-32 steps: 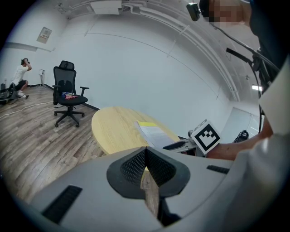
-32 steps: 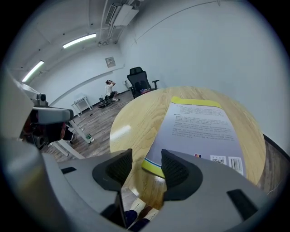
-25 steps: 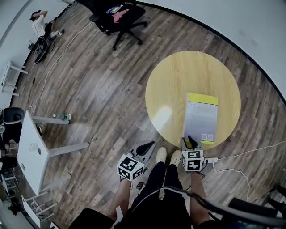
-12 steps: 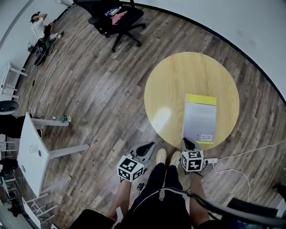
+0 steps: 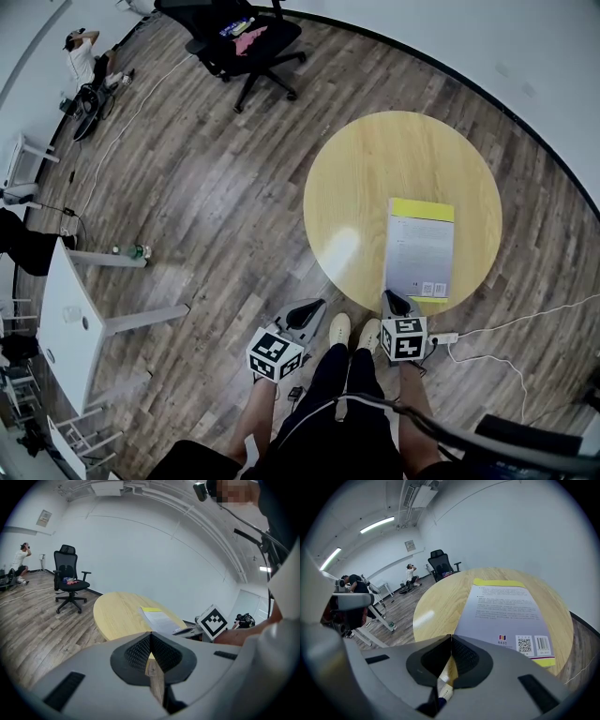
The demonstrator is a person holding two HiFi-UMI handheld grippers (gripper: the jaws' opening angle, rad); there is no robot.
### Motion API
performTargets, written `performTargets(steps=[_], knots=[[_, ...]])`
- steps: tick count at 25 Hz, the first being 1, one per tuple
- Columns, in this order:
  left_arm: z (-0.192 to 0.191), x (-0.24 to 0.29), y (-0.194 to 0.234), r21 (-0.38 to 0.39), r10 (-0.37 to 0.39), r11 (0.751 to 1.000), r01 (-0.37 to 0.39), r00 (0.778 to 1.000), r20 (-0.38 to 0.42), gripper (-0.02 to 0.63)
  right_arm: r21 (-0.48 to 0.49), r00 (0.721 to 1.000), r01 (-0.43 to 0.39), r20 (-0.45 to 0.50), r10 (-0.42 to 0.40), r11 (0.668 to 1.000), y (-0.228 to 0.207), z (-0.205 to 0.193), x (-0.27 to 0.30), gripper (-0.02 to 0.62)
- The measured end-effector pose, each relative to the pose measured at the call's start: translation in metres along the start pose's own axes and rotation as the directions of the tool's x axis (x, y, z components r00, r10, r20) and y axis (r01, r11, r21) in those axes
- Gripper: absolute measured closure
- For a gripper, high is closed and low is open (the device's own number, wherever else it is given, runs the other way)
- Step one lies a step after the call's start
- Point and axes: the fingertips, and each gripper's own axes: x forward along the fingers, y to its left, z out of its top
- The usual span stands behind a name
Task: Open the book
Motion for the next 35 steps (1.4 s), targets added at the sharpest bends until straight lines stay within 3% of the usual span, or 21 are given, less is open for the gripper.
performTargets(steps=[12,20,35], knots=[[0.016,0.000,-0.006,0.025,-0.014,1.000,0.014,1.000,0.016,0.604,-0.002,0.999,0.008,0.037,-0.008,1.000,-0.002,0.014,-0.018,0.585],[0.046,0.008,-0.022,0.068,-0.059,0.996,0.057,0.998,0.033,0.604,0.022,0.994,0.042,0.097,-0.044,0.999,-0.016,0.033,-0.050,0.586],[0.080,0.047,-0.095,0.178,-0.215,0.961,0.210,0.977,0.010,0.604,0.144,0.951,0.182,0.227,-0.211,0.973,-0.084,0.049,-0.135,0.586]])
